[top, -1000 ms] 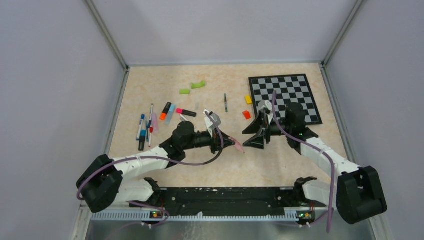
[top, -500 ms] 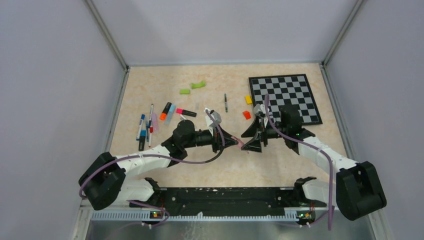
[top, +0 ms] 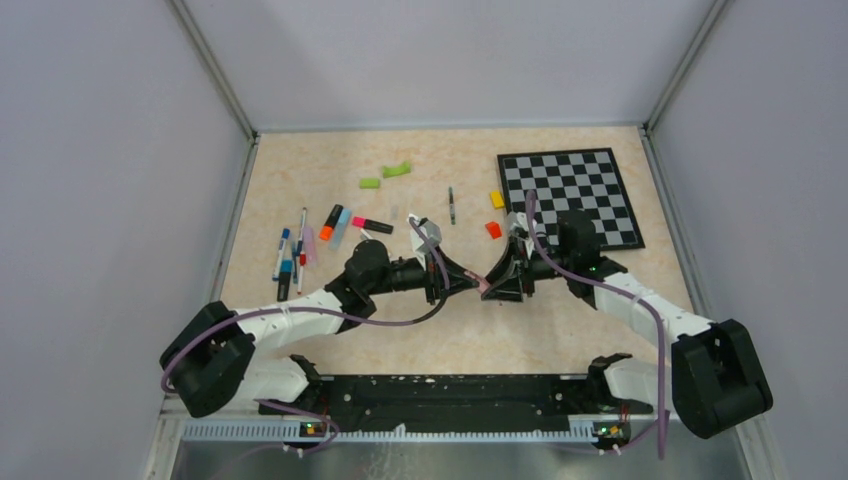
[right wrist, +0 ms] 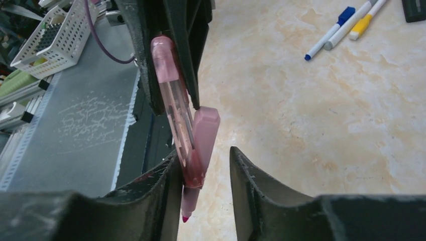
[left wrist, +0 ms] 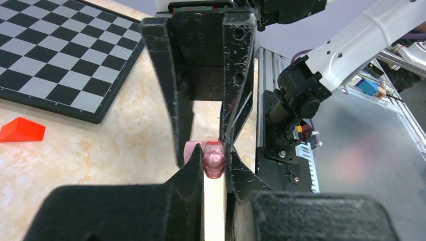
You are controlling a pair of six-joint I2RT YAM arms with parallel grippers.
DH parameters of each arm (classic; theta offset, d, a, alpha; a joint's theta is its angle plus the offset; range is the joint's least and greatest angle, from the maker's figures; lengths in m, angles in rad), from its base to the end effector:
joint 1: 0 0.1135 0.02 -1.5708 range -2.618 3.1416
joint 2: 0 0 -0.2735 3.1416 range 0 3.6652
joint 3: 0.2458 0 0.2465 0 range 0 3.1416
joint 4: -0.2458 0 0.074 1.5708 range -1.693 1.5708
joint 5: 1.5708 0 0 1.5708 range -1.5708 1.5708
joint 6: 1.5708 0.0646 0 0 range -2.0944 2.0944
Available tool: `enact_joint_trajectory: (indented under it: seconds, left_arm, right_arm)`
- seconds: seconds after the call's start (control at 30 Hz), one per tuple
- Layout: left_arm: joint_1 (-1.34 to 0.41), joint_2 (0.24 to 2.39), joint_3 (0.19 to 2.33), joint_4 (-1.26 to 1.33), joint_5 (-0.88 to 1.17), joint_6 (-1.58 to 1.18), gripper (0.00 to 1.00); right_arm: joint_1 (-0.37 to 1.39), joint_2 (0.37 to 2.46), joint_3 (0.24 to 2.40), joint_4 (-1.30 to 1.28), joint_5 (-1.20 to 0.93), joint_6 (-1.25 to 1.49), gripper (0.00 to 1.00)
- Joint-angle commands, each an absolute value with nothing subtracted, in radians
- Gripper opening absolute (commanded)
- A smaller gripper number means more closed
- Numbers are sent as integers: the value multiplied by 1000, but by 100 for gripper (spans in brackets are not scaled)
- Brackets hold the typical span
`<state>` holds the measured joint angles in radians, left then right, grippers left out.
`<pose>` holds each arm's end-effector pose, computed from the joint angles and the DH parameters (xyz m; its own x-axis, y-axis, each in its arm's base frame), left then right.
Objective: Open the pen caps
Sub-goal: Place the pen at the center of the board.
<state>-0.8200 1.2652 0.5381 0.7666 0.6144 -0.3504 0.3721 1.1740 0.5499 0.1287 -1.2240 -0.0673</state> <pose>0.1658 -0.2322 0.2652 -0.3147 -0.0739 -0.9463 0.9395 0.1181 -0.3216 0.1901 0.1394 0.2291 -0.3817 -0.1735 -0.9079 -0.9221 0.0042 0.3869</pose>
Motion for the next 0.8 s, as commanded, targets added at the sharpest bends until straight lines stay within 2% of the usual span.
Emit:
enact_joint_trajectory:
  seconds: [0.0, 0.13, 0.23, 0.37, 0.43, 0.77]
  left_arm:
    - [-820, 1270, 556, 846, 637, -367, 0]
    - [-819, 1270, 557, 847, 636, -371, 4]
    - [-820, 1262, 556, 846, 625, -374, 14]
    - [-820, 1234, 557, 825, 588, -373, 38]
    - [-818, 1215, 551, 818, 569, -371, 46]
    - [-816, 1137, 541, 742, 486, -328, 72]
  right_arm:
    - [383, 1172, 581, 190, -1295, -76, 30]
    - [383, 1164, 568, 232, -1319, -45, 12]
    - [383, 1164, 569, 229, -1322, -45, 0]
    - [383, 1163, 569, 227, -1321, -43, 0]
    - [383, 1161, 569, 227, -1322, -43, 0]
    - [382, 1162, 579, 194, -1310, -69, 0]
